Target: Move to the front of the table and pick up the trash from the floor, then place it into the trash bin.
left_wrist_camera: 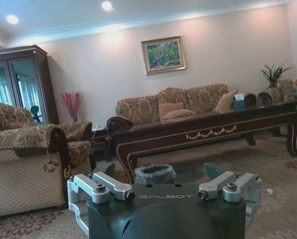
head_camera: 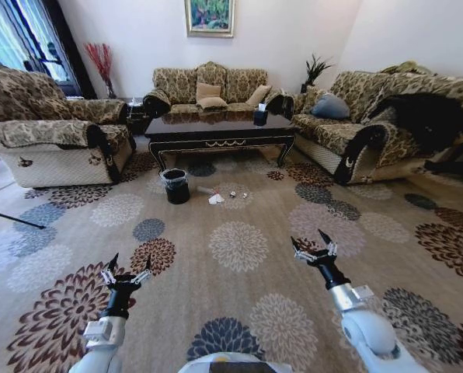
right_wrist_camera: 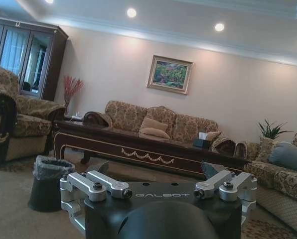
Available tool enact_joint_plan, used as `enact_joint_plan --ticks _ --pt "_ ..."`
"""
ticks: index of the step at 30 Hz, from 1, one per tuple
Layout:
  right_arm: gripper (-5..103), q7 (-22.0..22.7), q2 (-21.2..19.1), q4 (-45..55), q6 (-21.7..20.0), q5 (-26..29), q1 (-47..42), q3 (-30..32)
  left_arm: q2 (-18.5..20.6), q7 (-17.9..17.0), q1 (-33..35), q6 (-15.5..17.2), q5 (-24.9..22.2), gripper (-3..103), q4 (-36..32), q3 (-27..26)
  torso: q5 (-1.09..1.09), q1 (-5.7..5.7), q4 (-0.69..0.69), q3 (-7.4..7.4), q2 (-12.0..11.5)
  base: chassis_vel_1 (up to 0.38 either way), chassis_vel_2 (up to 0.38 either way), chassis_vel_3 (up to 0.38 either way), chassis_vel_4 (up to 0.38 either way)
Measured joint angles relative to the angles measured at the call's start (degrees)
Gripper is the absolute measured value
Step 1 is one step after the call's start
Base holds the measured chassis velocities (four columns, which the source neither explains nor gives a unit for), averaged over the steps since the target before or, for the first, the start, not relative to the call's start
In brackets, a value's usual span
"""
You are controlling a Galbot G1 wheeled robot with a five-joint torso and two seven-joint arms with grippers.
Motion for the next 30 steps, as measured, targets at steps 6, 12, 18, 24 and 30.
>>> enact_joint_plan --ticks 6,12,18,24,30 --pt "100 0.0 -0.6 -1.7 0.4 -0.6 0.1 1.2 1.6 0.5 1.9 0.0 -1.1 100 -1.7 -0.5 0.00 -0.40 0.00 -0.98 -1.4 0.000 0.000 0.000 0.000" --pt "100 0.3 1.0 -2.2 0.5 -0.2 0.3 1.8 4.0 0.7 1.9 -0.2 -2.0 100 -2.0 -1.5 -0.01 -0.85 0.00 -1.84 -2.7 0.000 0.000 0.000 0.000" --pt "100 0.9 2.7 -2.2 0.5 0.2 0.1 1.9 4.2 0.7 1.2 0.7 -3.1 100 -3.6 -1.6 -0.01 -1.31 0.00 -2.73 -4.0 0.000 0.000 0.000 0.000" --pt "100 1.0 3.3 -1.8 1.4 1.2 0.0 2.7 3.8 0.7 1.1 0.9 -4.1 100 -4.8 -1.7 -0.01 -1.60 0.00 -3.56 -5.2 0.000 0.000 0.000 0.000" --pt "100 0.4 2.0 -2.2 2.2 0.8 0.3 4.2 5.0 0.7 1.9 1.5 -5.5 100 -8.6 -2.8 0.00 -2.04 0.00 -4.67 -6.7 0.000 0.000 0.000 0.000"
